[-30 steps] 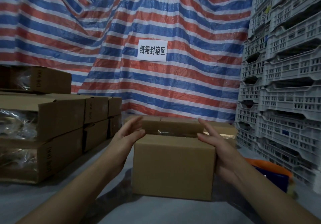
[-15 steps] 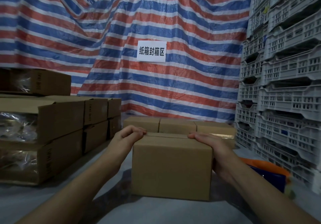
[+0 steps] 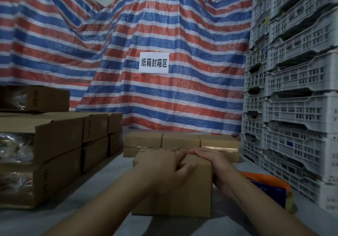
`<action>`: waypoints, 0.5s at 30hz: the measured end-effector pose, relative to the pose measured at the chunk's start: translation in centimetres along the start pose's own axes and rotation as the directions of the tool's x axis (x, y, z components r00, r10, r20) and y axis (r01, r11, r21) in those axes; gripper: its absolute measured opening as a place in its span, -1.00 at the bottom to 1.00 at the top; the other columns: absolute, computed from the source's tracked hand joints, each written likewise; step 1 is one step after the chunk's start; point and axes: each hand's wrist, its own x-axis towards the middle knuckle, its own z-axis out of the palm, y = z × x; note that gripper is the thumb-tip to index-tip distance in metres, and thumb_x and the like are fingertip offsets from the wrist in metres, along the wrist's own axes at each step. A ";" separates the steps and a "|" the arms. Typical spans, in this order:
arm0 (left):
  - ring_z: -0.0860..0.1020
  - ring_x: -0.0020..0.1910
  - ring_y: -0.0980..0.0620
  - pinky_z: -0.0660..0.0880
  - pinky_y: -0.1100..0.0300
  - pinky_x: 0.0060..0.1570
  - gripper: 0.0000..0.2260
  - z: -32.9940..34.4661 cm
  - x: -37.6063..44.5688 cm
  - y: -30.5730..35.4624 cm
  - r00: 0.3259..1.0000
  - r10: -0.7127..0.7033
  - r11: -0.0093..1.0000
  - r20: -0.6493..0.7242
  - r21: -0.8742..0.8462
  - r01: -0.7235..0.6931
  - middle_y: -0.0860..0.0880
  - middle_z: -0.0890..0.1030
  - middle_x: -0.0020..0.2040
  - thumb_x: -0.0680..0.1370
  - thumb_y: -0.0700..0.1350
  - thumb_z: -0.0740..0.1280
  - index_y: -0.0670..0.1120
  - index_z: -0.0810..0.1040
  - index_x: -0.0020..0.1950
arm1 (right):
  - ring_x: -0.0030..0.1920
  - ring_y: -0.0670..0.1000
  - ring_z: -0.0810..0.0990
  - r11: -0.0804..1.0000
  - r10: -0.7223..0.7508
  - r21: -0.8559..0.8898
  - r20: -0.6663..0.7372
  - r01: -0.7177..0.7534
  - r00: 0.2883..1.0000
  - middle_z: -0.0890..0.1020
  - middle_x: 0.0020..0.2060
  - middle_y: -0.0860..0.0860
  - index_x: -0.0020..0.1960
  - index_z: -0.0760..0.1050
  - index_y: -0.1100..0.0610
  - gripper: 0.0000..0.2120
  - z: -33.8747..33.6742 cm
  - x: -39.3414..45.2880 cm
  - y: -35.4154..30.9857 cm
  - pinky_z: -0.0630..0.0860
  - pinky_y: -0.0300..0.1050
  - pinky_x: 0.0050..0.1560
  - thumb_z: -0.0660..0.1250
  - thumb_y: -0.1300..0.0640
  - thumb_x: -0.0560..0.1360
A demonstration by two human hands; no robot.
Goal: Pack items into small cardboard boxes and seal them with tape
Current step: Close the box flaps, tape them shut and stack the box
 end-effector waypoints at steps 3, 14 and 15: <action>0.50 0.22 0.05 0.44 0.08 0.12 -0.47 0.3 0.1 -0.3 1.000 0.009 1.000 -0.013 0.012 -0.009 0.08 0.51 0.35 0.59 0.37 -0.06 0.21 0.27 0.49 | 0.13 0.12 0.66 0.999 0.029 -0.046 0.026 -0.028 0.999 0.71 0.08 0.06 0.02 0.74 -0.01 -0.81 -0.2 0.0 -0.3 0.56 -0.06 -0.01 0.34 0.03 0.58; 0.47 0.29 0.02 0.44 0.02 0.15 -0.42 0.5 0.4 -0.8 1.000 0.003 1.000 -0.005 0.020 -0.003 0.08 0.47 0.40 0.57 0.40 -0.10 0.18 0.29 0.48 | -0.38 -0.20 0.42 0.028 -0.366 -0.988 -0.149 -0.150 0.918 0.47 -0.38 -0.11 -0.29 0.34 -0.07 -0.57 -9.7 -2.8 -0.6 0.23 -0.24 -0.44 0.08 -0.33 0.59; 0.45 0.31 0.02 0.42 0.03 0.15 -0.42 0.5 0.4 -0.7 1.000 0.005 1.000 -0.007 0.016 -0.005 0.08 0.45 0.43 0.57 0.39 -0.09 0.18 0.28 0.49 | -0.38 -0.21 0.39 -0.027 -0.331 -0.981 -0.175 -0.194 0.927 0.44 -0.38 -0.13 -0.30 0.33 -0.06 -0.53 -10.2 -2.9 0.1 0.21 -0.24 -0.44 0.03 -0.38 0.57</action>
